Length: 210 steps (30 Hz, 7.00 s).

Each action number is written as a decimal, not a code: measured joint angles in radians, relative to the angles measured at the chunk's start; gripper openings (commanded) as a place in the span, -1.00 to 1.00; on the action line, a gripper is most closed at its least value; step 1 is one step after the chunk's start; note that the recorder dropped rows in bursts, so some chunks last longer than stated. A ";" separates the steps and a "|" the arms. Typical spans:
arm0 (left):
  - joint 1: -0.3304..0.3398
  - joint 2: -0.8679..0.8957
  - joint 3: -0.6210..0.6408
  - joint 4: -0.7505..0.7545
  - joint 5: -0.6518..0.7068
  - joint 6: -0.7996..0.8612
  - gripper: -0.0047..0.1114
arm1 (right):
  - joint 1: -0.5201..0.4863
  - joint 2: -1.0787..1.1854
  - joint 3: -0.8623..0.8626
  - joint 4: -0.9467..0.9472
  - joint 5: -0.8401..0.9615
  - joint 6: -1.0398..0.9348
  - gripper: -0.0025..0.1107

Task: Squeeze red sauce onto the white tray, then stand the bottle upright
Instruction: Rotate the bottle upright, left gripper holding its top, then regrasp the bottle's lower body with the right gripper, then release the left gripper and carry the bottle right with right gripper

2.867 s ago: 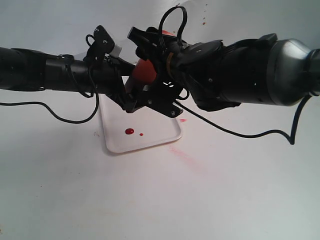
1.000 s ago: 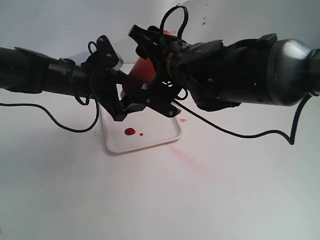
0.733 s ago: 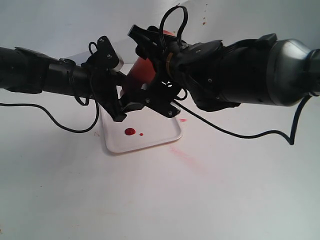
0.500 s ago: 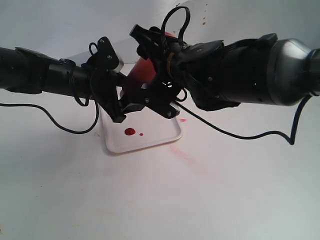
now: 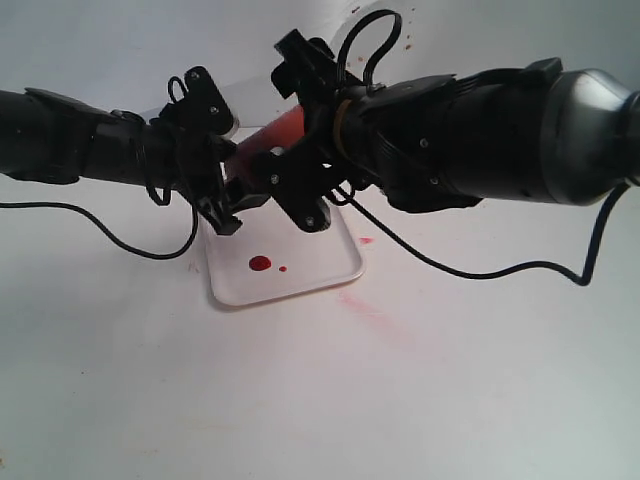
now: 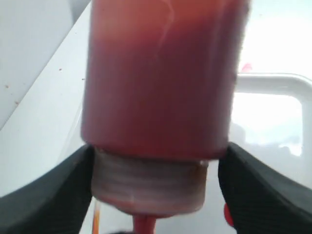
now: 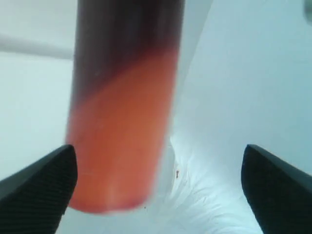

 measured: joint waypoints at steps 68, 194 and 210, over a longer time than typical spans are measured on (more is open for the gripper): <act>0.002 -0.181 -0.002 -0.270 0.036 -0.272 -0.92 | -0.023 -0.090 0.192 -0.044 -0.188 1.570 0.47; 0.000 -0.244 -0.008 0.034 0.346 -0.581 0.57 | -0.522 -0.072 0.770 0.989 -1.560 0.461 -0.96; -0.002 -0.244 -0.006 0.288 0.360 -0.757 0.57 | -0.538 0.034 0.861 1.120 -1.571 0.286 -0.96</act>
